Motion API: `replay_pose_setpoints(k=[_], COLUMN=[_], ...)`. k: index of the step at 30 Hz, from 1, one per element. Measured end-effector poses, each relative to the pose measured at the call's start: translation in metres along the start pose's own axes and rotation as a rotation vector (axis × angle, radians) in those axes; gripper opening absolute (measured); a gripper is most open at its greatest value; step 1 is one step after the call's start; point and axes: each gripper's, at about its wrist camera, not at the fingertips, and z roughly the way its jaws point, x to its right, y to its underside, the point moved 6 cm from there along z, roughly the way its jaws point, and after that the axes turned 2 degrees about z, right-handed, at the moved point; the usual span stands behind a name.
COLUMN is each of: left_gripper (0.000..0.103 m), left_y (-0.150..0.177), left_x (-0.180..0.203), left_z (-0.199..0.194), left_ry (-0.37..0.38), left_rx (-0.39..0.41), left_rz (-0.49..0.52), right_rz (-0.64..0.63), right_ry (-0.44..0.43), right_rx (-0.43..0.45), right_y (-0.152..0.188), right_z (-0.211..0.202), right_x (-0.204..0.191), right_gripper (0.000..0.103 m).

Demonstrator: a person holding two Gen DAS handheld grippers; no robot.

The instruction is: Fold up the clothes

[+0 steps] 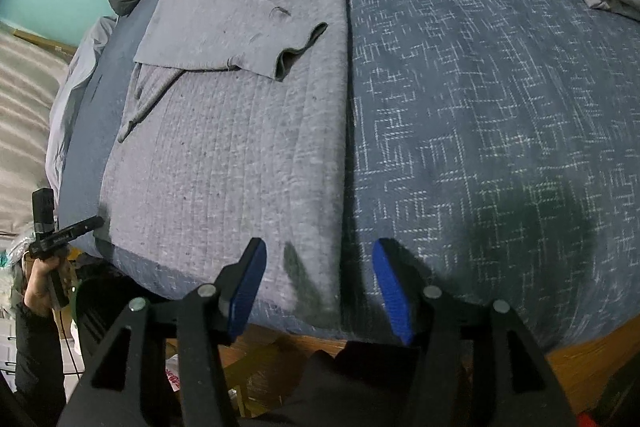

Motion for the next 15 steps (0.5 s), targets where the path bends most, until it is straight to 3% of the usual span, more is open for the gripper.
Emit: replay_pose_setpoints(k=[10, 15], left_gripper=[0.048, 0.048], left_y=[0.01, 0.008], left_x=[0.008, 0.008], left_z=[-0.004, -0.002], left_ry=[0.056, 0.077], left_rx=[0.008, 0.01], left_rz=[0.002, -0.013], right_rz=[0.008, -0.005], right_ry=[-0.022, -0.029], right_rx=[-0.013, -0.024], right_y=[0.005, 0.007], right_z=[0.004, 0.005], right_x=[0.0, -0.003], right_gripper=[0.056, 0.05])
